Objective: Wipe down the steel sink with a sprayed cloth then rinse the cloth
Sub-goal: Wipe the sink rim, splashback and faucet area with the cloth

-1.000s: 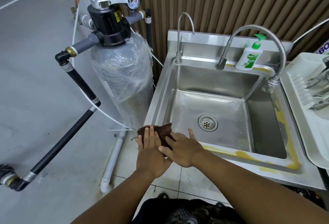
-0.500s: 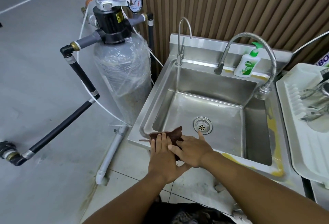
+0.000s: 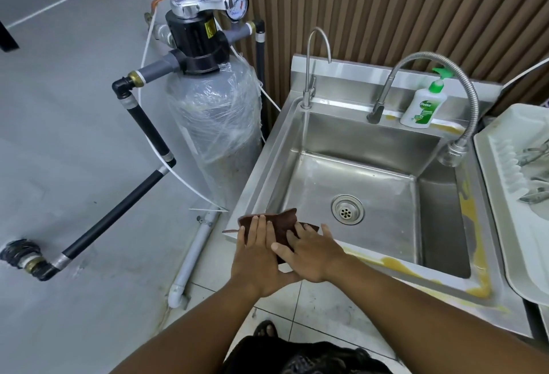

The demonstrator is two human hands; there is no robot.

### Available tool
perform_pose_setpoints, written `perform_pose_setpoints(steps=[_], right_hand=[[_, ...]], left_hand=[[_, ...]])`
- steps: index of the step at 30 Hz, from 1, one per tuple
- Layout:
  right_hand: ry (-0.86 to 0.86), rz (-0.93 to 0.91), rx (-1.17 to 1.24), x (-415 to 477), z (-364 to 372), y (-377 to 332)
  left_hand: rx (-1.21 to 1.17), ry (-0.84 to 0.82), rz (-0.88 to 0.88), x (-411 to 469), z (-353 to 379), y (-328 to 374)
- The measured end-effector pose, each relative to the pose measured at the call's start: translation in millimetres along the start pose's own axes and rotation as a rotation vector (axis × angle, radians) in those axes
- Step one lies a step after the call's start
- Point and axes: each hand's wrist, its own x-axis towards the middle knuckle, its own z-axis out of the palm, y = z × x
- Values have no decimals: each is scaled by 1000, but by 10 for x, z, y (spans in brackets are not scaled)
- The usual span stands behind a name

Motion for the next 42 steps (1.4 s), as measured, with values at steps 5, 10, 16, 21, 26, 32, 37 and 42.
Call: perform_pose_setpoints(steps=[5, 10, 16, 21, 26, 32, 37, 42], right_hand=[[-12, -5, 24, 261, 10, -397], [10, 12, 24, 417, 14, -539], [21, 47, -2, 366, -11, -500], [66, 52, -37, 277, 42, -369], [76, 47, -25, 89, 128, -109], [155, 29, -40, -199, 237, 261], [144, 66, -63, -506, 274, 573], [140, 90, -117, -711, 337, 730]], left_hand=[[17, 5, 77, 94, -55, -510], [-2, -5, 160, 203, -98, -750], [35, -23, 195, 302, -128, -722], [28, 10, 157, 242, -125, -554], [11, 13, 135, 190, -14, -214], [27, 30, 188, 81, 74, 182], [40, 31, 267, 42, 117, 568], [41, 31, 323, 30, 179, 798]])
